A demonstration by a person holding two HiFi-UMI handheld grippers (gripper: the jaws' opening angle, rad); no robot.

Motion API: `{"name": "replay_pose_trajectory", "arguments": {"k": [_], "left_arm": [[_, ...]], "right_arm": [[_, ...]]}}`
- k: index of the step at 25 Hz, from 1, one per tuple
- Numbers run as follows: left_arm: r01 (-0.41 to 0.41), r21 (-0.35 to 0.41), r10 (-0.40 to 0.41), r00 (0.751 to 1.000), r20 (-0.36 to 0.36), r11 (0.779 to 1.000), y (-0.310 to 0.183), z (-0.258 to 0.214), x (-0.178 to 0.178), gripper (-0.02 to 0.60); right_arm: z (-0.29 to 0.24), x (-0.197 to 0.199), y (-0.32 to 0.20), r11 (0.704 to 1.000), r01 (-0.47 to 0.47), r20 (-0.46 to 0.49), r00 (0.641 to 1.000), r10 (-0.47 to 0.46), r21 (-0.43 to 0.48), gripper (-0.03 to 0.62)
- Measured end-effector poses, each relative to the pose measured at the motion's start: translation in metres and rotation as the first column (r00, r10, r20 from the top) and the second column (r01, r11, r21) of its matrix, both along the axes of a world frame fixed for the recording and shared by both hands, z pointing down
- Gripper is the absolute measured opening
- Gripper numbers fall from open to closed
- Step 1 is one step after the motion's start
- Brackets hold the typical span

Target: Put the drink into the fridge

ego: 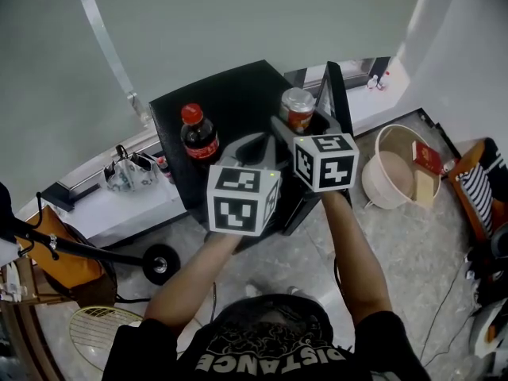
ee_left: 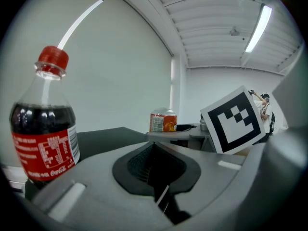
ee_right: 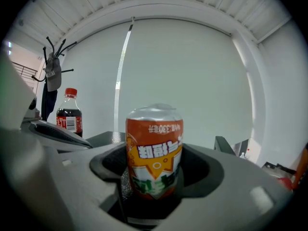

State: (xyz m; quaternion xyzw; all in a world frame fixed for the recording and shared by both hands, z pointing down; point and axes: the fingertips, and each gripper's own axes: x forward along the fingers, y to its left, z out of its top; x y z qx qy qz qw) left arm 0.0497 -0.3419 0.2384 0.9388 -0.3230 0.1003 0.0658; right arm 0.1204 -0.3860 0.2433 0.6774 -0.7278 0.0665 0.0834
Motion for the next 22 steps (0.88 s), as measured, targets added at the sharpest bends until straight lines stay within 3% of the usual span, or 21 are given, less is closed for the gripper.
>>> {"name": "replay_pose_trajectory", "arguments": {"k": [9,22], "left_arm": [[-0.011,0.000,0.011,1.000,-0.018,1.000,0.005,-0.002,-0.003,0.005],[0.013,0.009,-0.013,0.999,-0.039,1.000,0.028,-0.006,0.006,0.005]], "right_arm": [[-0.006,0.000,0.019,0.999,-0.019,0.007,1.000,0.019,0.030,0.328],[-0.022,0.000,0.073,0.997,0.025,0.005,1.000,-0.025,0.074,0.328]]}}
